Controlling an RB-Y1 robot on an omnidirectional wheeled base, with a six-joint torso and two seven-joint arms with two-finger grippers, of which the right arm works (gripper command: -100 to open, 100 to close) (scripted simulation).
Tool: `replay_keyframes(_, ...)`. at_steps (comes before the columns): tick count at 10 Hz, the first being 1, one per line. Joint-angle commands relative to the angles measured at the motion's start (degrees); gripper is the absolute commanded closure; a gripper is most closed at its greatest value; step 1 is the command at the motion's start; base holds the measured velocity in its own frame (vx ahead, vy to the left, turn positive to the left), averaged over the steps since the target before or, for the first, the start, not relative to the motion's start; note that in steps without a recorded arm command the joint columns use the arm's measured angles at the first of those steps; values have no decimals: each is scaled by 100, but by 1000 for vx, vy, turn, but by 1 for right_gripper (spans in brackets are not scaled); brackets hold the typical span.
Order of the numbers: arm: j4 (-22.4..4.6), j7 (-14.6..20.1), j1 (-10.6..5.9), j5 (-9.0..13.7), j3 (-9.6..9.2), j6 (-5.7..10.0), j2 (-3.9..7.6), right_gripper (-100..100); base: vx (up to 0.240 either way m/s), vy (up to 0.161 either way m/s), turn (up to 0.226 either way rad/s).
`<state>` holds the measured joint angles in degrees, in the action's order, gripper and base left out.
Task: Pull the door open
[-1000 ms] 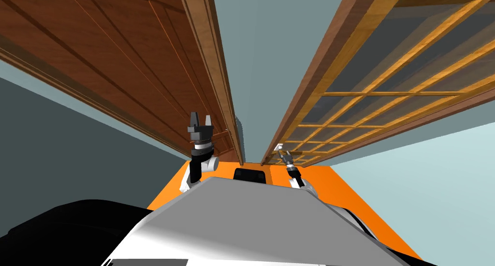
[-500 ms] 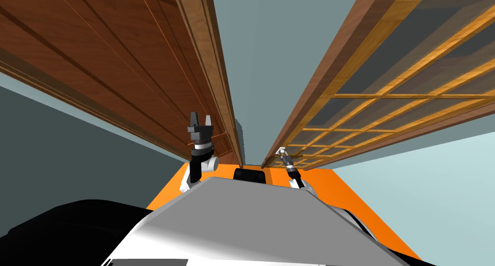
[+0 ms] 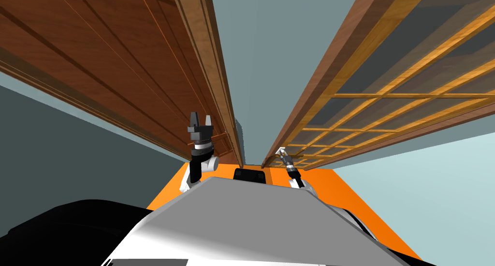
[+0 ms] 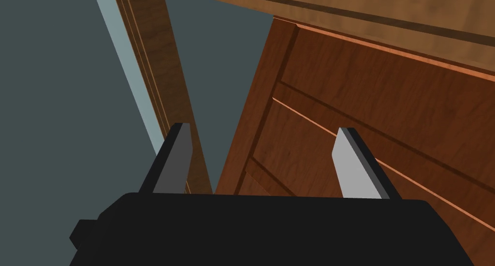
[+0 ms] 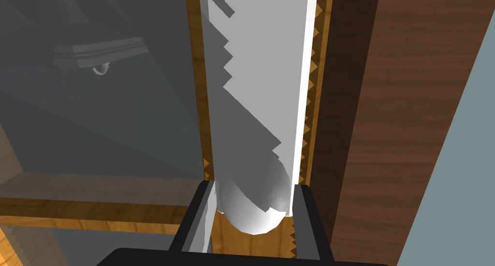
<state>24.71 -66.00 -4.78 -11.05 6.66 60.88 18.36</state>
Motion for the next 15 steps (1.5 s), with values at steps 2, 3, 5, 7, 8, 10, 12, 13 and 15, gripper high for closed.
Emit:
replay_keyframes(2, 10, 273, -1, 53, -21, -13, -3, 100, -85, -19, 25)
replay_keyframes(3, 18, 469, -1, 92, -36, -23, -5, 100, -118, -32, 35)
replay_keyframes(5, 29, 737, -2, 146, -57, -36, -8, 100, -103, -23, 28)
replay_keyframes(7, 40, 1005, -3, 200, -78, -49, -12, 100, -85, -18, 26)
replay_keyframes(8, 47, 1180, -4, 236, -93, -59, -14, 100, -70, -20, 41)
replay_keyframes(10, 63, 1495, -5, 314, -124, -78, -19, 100, -63, -20, 46)
replay_keyframes(12, 71, 1728, -6, 353, -139, -87, -21, 100, -45, -15, 21)
replay_keyframes(13, 79, 1892, -6, 391, -154, -97, -24, 100, -59, -17, 40)
replay_keyframes(15, 88, 2119, -7, 438, -173, -108, -27, 100, -57, -27, 41)
